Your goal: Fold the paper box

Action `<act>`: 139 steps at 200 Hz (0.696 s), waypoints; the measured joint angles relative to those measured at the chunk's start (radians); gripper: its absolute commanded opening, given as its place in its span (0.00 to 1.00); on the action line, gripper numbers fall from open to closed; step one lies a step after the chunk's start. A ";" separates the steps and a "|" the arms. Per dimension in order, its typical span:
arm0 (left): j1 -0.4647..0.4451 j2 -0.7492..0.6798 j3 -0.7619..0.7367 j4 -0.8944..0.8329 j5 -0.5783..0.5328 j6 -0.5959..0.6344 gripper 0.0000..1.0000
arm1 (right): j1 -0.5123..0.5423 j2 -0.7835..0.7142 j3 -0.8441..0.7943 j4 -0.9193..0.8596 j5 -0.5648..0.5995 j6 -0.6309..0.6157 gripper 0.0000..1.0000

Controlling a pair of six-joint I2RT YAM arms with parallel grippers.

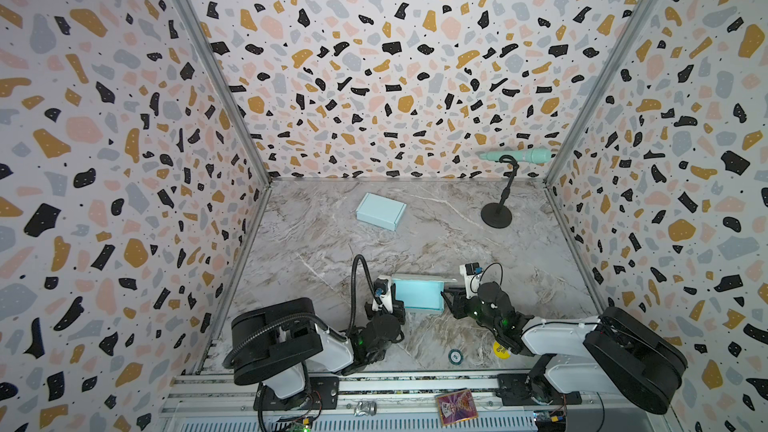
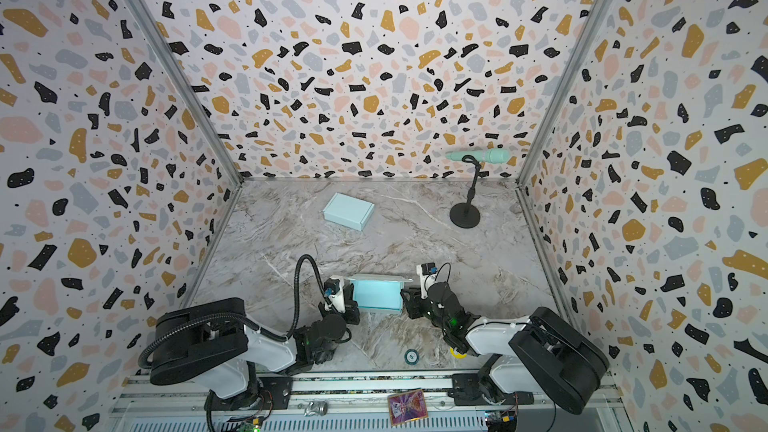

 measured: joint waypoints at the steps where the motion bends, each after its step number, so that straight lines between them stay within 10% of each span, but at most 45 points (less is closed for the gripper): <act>1: 0.000 0.003 -0.002 0.004 0.001 0.000 0.00 | 0.000 -0.003 -0.001 -0.002 0.001 0.000 0.34; 139: -0.059 0.108 0.012 0.014 0.008 0.026 0.00 | -0.178 -0.649 0.103 -0.554 0.146 -0.100 0.42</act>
